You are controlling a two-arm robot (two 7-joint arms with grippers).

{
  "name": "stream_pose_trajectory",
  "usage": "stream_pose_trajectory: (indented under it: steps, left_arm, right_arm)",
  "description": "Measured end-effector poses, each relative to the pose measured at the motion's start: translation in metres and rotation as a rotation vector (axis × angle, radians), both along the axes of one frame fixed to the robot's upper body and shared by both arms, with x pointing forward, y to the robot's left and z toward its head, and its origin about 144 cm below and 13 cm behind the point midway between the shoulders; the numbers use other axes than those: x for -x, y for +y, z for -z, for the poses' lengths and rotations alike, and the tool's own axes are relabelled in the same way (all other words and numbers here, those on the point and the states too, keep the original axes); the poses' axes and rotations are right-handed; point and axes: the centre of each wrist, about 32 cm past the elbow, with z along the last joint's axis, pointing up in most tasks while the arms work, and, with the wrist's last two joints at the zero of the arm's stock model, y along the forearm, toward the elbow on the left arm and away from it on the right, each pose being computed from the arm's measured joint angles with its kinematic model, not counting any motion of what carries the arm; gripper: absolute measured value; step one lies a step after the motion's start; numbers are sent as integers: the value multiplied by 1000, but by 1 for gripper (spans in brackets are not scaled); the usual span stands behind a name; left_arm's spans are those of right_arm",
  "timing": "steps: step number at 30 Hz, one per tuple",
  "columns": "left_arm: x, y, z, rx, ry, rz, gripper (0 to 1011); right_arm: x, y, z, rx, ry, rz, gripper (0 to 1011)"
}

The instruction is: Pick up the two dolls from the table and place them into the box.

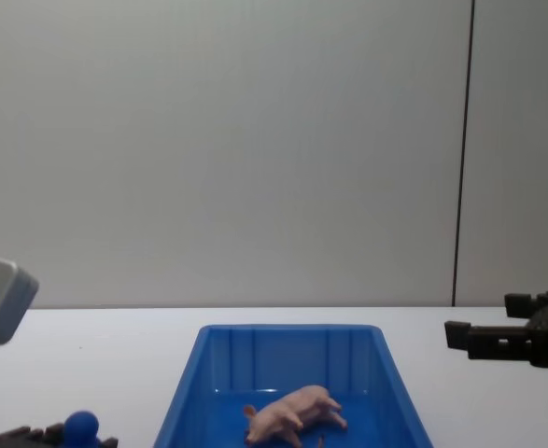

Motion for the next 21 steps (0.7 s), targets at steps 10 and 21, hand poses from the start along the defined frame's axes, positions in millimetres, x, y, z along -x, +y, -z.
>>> stream_pose_trajectory:
  steps: [10, 21]
  left_arm:
    - [-7, -6, -20, 13, -81, 46, 464]
    - [-20, -30, -47, 51, -182, 152, 394]
  right_arm:
    - [0, 0, 0, 0, 0, 0, 1001]
    - [0, 0, 0, 0, 0, 0, 1001]
